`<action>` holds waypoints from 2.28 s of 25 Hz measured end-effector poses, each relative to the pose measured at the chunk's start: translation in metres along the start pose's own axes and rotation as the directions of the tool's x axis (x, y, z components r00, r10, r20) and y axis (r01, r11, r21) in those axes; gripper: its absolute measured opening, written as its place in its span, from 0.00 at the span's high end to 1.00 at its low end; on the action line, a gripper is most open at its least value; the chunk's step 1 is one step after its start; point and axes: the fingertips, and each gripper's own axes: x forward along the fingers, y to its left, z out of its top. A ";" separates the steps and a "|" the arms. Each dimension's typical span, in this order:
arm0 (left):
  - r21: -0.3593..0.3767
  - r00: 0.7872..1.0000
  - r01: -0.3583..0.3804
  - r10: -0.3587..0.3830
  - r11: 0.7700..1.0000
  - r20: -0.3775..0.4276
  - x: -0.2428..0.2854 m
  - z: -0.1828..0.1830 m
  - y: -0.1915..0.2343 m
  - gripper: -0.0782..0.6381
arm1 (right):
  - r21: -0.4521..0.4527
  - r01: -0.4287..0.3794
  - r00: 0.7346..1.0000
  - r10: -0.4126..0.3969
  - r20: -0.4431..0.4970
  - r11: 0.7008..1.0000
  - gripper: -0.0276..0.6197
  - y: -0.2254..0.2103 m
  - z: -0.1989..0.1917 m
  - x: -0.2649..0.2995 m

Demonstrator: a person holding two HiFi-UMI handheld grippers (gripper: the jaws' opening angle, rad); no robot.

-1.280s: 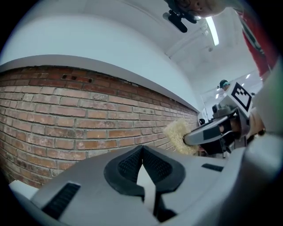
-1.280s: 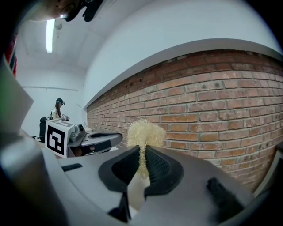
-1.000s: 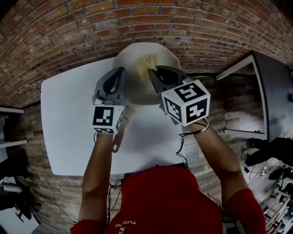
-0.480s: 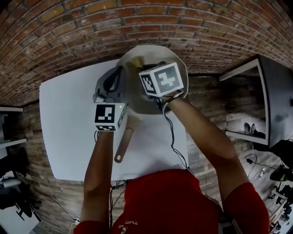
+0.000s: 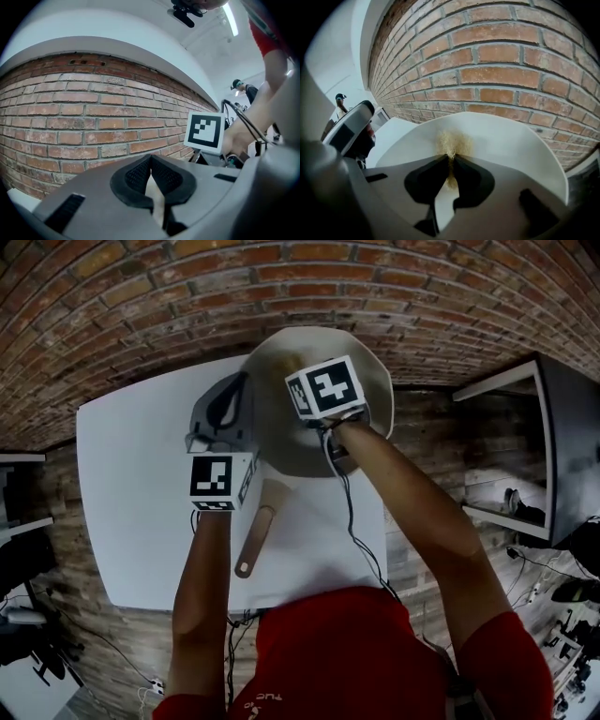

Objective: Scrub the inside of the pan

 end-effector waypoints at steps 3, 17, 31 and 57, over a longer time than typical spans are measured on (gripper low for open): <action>0.000 1.000 0.000 0.000 1.000 0.007 -0.005 0.002 0.002 0.87 | 0.032 0.074 0.997 -0.073 -0.028 0.997 0.88 -0.033 -0.009 -0.015; -0.004 1.000 -0.014 0.014 1.000 -0.016 -0.014 -0.012 0.010 0.87 | 0.095 0.003 0.998 0.003 -0.063 0.995 0.88 -0.006 -0.025 -0.032; -0.017 0.999 -0.037 0.037 0.999 -0.004 -0.032 -0.009 0.019 0.87 | 0.044 0.028 0.967 -0.016 -0.255 0.999 0.88 0.007 -0.065 0.010; -0.023 1.000 -0.012 0.012 1.000 0.020 -0.047 -0.008 0.003 0.87 | 0.140 -0.112 0.912 0.158 -0.378 0.984 0.88 0.057 -0.111 -0.024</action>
